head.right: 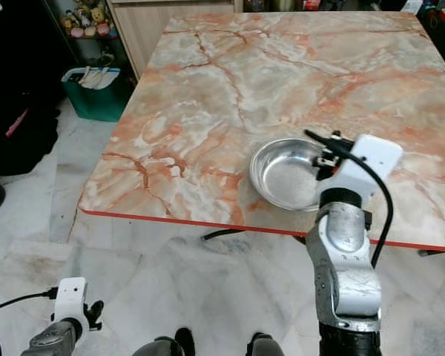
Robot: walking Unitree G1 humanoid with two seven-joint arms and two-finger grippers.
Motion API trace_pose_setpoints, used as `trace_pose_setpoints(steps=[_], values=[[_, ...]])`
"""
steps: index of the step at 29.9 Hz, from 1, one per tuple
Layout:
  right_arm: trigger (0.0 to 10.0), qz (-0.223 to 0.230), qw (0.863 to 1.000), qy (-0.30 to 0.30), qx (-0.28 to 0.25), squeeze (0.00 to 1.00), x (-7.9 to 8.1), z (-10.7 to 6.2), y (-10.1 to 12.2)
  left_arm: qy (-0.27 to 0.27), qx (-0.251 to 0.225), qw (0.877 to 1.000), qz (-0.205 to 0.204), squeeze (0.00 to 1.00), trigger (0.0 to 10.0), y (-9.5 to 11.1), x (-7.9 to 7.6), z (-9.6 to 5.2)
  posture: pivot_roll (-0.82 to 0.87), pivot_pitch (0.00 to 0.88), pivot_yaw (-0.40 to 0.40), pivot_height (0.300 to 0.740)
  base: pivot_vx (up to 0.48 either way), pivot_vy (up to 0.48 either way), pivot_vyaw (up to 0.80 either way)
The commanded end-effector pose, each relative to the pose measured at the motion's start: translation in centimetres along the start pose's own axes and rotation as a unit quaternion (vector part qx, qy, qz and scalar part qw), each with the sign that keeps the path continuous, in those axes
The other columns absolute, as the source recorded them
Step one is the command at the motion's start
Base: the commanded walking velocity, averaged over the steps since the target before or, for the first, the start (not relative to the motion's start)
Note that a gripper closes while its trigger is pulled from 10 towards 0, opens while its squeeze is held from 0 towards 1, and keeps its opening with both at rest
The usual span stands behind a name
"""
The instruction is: Setting the table
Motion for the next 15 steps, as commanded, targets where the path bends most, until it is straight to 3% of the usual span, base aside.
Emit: trace_pose_setpoints(steps=[1, 6, 15], values=[[10.0, -0.010, 0.999, 0.043, -0.020, 0.00, 1.8, 0.2, 0.8, -0.002, 0.030, 0.999, 0.012, 0.00, 10.0, -2.7, -1.3, -0.3, -0.10, 0.188, 0.083, 0.740, 0.000, 0.000, 0.00], [10.0, -0.024, 0.994, 0.101, -0.027, 0.00, 4.0, 0.1, 0.7, -0.004, 0.030, 0.999, 0.018, 0.00, 10.0, -3.3, -2.6, -0.3, -0.09, 0.172, 0.070, 0.740, 0.000, -0.064, 0.00], [10.0, -0.061, 0.990, 0.107, -0.072, 0.00, 3.5, 0.4, 2.0, 0.000, 0.028, 1.000, 0.013, 0.00, 10.0, -3.5, -2.8, -0.4, -0.11, 0.154, 0.064, 0.740, 0.000, -0.413, 0.00]])
Point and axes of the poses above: a point about 5 cm out from each wrist's last joint towards the gripper, its own z axis pointing out of the wrist towards the gripper, its own y axis along the axis of the wrist's last joint, x = y × z, the point moved 6 cm from there along z, pointing out of the wrist towards the gripper, and after that the axes turned 14 degrees about -z, right-handed, at the moved point
